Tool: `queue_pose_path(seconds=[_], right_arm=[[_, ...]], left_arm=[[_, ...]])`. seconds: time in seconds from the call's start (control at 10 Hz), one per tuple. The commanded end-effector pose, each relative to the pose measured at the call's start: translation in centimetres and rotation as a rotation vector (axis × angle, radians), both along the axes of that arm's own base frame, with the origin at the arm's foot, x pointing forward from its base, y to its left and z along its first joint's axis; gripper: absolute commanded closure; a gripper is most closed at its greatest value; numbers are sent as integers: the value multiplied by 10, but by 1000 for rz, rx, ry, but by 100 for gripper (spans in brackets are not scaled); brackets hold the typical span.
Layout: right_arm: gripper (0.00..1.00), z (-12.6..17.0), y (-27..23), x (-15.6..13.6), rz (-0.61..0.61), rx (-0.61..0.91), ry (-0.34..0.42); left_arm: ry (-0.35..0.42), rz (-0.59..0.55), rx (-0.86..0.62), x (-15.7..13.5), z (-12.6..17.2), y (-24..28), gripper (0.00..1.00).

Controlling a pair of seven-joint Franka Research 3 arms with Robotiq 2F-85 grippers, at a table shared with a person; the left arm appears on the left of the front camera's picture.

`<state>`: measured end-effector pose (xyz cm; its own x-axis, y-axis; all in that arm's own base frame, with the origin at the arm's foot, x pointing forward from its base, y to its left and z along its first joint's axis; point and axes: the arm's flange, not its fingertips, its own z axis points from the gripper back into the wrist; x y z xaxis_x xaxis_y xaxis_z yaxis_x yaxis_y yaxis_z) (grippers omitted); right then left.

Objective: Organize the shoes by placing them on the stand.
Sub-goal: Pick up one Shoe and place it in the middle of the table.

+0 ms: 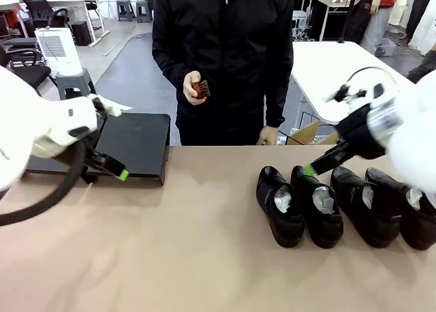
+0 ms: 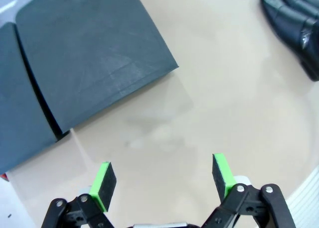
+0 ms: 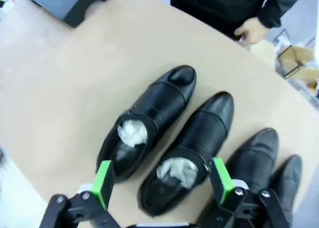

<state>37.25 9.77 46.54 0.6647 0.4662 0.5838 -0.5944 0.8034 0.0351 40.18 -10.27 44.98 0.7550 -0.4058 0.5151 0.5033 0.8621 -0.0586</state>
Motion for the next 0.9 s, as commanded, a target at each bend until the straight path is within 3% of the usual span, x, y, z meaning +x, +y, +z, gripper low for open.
queue_pose_path(seconds=[0.0, 0.4, 0.8], right_arm=[[0, 2, -45, -3, 71, 34, 85], [0, 12, -129, -12, 5, 152, 82], [0, 11, -169, -10, -81, 183, 72]], left_arm=[[33, -10, -71, 12, 16, 33, 0], [84, 4, -274, 18, 27, 88, 0], [121, 70, -293, 11, 24, 111, 0]])
